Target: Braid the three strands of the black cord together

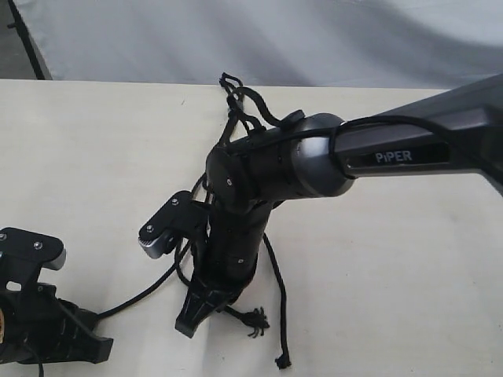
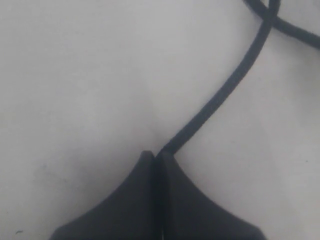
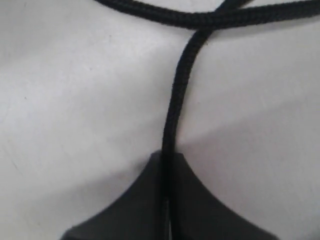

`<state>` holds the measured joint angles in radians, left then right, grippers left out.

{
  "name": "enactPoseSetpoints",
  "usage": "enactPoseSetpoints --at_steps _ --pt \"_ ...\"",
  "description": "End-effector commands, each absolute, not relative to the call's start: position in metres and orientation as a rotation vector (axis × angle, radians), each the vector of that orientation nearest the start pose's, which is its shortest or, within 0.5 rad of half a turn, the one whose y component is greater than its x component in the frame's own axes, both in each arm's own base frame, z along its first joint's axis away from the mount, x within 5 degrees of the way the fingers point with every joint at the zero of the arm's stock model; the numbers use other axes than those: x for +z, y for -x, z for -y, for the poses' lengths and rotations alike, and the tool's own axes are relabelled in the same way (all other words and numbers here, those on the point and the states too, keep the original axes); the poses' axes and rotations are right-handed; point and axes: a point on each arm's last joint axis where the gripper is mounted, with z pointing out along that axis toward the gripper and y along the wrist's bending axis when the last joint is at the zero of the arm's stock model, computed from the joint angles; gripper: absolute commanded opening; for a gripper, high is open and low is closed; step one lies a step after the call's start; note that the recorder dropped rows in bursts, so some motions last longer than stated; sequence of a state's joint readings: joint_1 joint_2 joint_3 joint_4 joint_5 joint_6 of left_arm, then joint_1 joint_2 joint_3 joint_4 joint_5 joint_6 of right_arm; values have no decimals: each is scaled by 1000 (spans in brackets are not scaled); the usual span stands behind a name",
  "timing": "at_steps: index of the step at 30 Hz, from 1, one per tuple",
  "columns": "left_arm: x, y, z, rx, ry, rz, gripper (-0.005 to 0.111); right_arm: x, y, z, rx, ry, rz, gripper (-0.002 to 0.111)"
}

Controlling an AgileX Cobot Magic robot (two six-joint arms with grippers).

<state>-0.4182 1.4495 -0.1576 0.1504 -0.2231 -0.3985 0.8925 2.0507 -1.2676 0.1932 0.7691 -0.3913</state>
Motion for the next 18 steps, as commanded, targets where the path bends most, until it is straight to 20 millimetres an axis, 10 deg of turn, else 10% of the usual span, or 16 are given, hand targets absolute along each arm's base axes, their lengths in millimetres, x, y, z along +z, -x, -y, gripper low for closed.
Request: enactPoseSetpoints --at_steps 1,8,18 --pt "101 -143 67 -269 -225 -2638 0 146 -236 -300 88 1799 -2470 0" --pt "101 -143 67 -270 -221 -2638 0 156 -282 -275 -255 1873 -2222 0" --pt "100 -142 67 -266 -221 -2645 0 124 -348 -213 -278 1676 -2337 0"
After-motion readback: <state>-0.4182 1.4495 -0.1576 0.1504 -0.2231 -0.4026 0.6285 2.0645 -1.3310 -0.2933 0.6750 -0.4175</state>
